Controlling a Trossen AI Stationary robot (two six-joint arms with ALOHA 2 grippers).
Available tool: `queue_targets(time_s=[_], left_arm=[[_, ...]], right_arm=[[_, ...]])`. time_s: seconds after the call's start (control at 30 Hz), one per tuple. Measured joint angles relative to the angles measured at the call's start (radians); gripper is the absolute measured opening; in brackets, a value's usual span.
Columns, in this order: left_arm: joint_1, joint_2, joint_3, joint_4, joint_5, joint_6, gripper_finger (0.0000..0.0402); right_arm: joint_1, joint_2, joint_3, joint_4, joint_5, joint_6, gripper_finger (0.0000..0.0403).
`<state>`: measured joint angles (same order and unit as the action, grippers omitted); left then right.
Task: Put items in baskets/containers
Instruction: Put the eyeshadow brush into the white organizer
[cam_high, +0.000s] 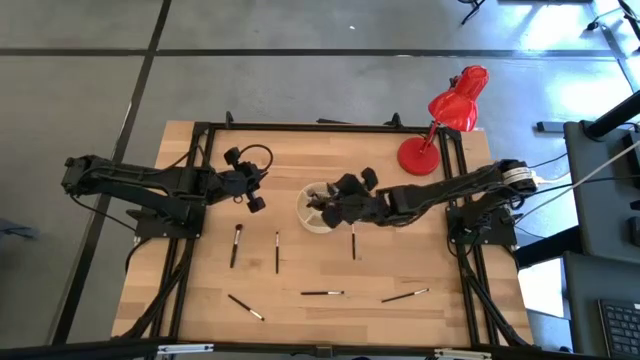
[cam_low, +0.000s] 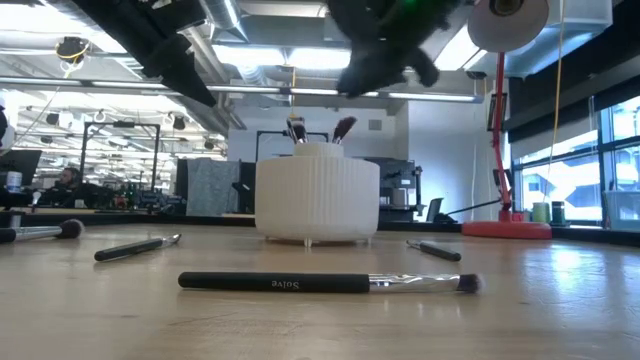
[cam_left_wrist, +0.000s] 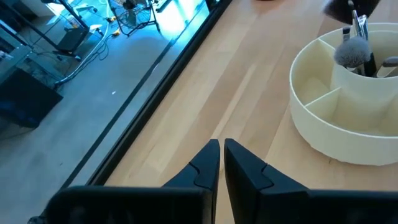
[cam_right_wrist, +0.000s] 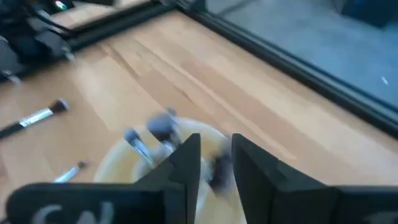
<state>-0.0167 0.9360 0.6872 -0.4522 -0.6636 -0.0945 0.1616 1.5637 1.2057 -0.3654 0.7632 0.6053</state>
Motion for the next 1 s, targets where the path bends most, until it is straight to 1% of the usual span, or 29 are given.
queue_targets(time_s=[0.07,0.17,0.27,0.37,0.47,0.57,0.7,0.8,0.9,1.0], left_arm=[[0.000,0.000,0.000,0.000,0.000,-0.006,0.0025],[0.000,0.000,0.000,0.000,0.000,-0.008,0.0030],[0.000,0.000,0.000,0.000,0.000,-0.008,0.0033],[0.000,0.000,0.000,0.000,0.001,-0.008,0.0033],[0.000,0.000,0.000,0.000,0.001,-0.007,0.0033],[0.000,0.000,0.000,0.000,0.001,-0.006,0.0033],[0.000,0.000,0.000,-0.002,0.002,-0.007,0.0033],[0.000,0.000,0.000,-0.019,0.002,-0.007,0.0033],[0.000,0.000,0.000,-0.024,-0.001,-0.006,0.0033],[0.000,0.000,0.000,-0.024,-0.015,-0.006,0.0033]], right_arm=[[-0.001,-0.039,0.000,-0.115,-0.013,0.120,0.0096],[-0.024,-0.066,0.000,-0.304,-0.081,0.302,0.0094],[-0.048,-0.065,0.000,-0.448,-0.185,0.406,0.0094],[-0.069,-0.034,0.000,-0.523,-0.270,0.465,0.0094],[-0.080,0.039,0.000,-0.513,-0.349,0.470,0.0094],[-0.079,0.123,0.000,-0.452,-0.412,0.460,0.0094],[-0.075,0.225,0.000,-0.375,-0.423,0.452,0.0094],[-0.070,0.272,0.000,-0.352,-0.448,0.453,0.0102],[-0.059,0.293,0.000,-0.331,-0.459,0.433,0.0119],[-0.046,0.295,0.000,-0.306,-0.440,0.411,0.0141]])
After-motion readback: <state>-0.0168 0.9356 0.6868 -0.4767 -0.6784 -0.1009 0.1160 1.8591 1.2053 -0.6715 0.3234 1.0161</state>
